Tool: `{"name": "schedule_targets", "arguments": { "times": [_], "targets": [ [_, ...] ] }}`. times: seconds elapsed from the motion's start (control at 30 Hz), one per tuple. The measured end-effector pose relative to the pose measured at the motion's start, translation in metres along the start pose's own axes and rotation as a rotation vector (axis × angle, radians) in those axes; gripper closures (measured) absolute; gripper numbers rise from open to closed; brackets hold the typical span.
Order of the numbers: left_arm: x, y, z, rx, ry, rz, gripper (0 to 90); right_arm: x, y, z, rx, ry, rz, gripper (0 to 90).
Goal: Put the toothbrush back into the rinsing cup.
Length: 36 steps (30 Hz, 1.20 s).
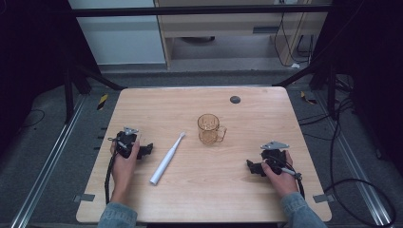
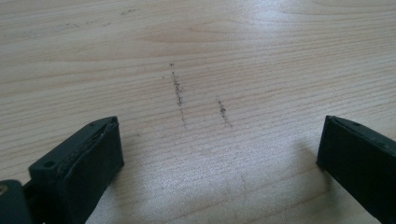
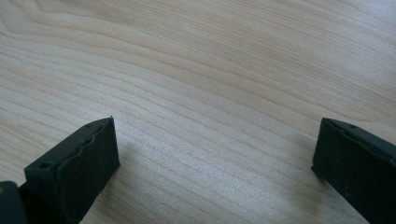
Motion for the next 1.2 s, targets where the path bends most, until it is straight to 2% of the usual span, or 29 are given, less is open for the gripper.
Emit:
{"name": "schedule_targets", "arguments": {
  "times": [0.4, 0.47, 0.5, 0.57, 0.6, 0.73, 0.83, 0.9, 0.93, 0.97, 1.0, 1.2],
  "targets": [
    [0.001, -0.001, -0.001, 0.000, -0.004, 0.013, 0.0, 0.000, 0.000, 0.000, 0.000, -0.002, 0.003, 0.5],
    [0.002, -0.004, -0.001, -0.004, 0.006, 0.023, 3.0, 0.000, 0.000, 0.000, 0.000, -0.002, 0.003, 0.6],
    [0.005, -0.010, -0.002, -0.009, 0.031, 0.045, 3.4, 0.000, 0.000, 0.000, 0.000, -0.002, 0.004, 0.6],
    [0.007, -0.018, -0.004, -0.009, 0.043, 0.048, 3.0, 0.000, 0.000, 0.000, 0.000, -0.001, 0.004, 0.5],
    [0.007, -0.018, -0.004, -0.009, 0.043, 0.048, 3.2, 0.000, 0.000, 0.000, 0.000, -0.001, 0.004, 0.5],
    [0.007, -0.041, -0.008, -0.025, 0.025, 0.066, 3.7, 0.001, 0.000, 0.000, -0.001, -0.005, 0.005, 0.3],
    [0.009, -0.047, -0.005, -0.045, 0.026, 0.073, 4.4, 0.001, 0.000, 0.000, 0.000, -0.004, 0.005, 0.3],
    [0.014, -0.052, -0.001, -0.059, 0.038, 0.081, 4.4, 0.001, 0.000, 0.000, 0.000, -0.004, 0.006, 0.3],
    [0.021, -0.053, 0.003, -0.065, 0.058, 0.084, 4.4, 0.001, 0.000, 0.000, 0.000, -0.004, 0.006, 0.3],
    [0.021, -0.053, 0.003, -0.065, 0.058, 0.084, 4.4, 0.001, 0.000, 0.000, 0.000, -0.004, 0.006, 0.3],
    [0.030, -0.054, 0.007, -0.072, 0.084, 0.087, 4.4, 0.001, 0.000, 0.000, 0.000, -0.005, 0.005, 0.3],
    [0.053, -0.054, 0.011, -0.079, 0.144, 0.063, 3.6, 0.001, 0.000, 0.000, 0.000, -0.004, 0.006, 0.3]
  ]
}}
Point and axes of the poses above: each handheld gripper's, and its own axes: y roughly forward along the jaws, z roughly out of its top, x roughly to its right, the point moved 4 cm from there along y, roughly forward along the jaws
